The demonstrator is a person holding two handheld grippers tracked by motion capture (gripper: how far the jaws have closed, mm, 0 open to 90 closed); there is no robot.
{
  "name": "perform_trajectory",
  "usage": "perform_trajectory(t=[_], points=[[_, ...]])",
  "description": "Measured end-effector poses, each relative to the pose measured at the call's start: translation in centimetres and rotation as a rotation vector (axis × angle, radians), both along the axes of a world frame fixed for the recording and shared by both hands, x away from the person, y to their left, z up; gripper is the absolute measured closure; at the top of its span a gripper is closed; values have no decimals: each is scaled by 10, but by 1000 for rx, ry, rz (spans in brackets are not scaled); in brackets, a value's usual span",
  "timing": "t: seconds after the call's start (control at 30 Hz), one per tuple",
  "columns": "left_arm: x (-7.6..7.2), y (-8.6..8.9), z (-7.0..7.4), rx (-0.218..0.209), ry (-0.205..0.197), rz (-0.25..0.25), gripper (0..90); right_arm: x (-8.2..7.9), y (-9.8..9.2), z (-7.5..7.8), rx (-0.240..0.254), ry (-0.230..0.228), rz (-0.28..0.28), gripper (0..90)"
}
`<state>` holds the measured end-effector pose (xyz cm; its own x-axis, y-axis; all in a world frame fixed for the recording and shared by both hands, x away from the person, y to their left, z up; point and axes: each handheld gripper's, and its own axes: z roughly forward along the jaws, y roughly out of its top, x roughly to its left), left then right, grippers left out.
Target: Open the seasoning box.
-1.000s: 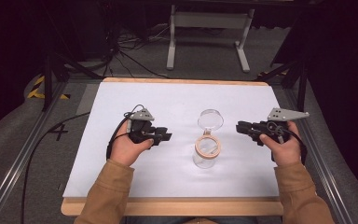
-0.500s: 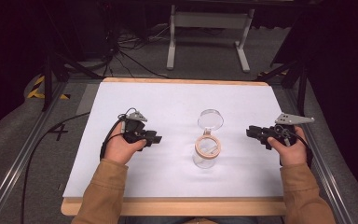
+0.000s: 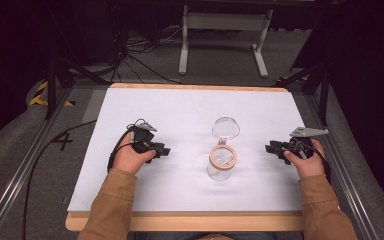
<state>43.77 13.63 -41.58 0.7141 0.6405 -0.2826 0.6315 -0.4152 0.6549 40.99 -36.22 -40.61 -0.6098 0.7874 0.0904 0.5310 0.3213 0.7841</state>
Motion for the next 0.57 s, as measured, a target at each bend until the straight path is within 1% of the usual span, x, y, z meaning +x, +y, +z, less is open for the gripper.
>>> perform_trajectory(t=[0.03,0.07,0.17,0.2,0.23,0.27,0.33,0.43,0.5,0.57], points=[[1,0,-2,6,9,0,620,1,0,-3,-8,3,0,655],[1,1,-3,12,8,-3,619,2,0,-6,-6,13,-3,647],[2,1,-6,11,13,3,606,2,0,-8,-16,13,-3,634],[3,1,-8,15,7,2,606,4,0,-13,-42,11,-5,600],[3,1,-9,30,-2,-2,586,4,1,-15,-54,3,-9,574],[4,1,-10,52,-22,-9,557,4,1,-16,-64,-5,-10,545],[6,0,-12,71,-39,-14,522,4,0,-19,-64,-8,-23,506],[6,0,-14,55,-57,-7,473,4,-1,-22,-82,-12,-35,473],[7,0,-13,48,-60,0,445,4,-2,-23,-71,-9,-43,459],[7,1,-13,45,-65,-1,437,3,-2,-22,-65,-13,-46,455]])
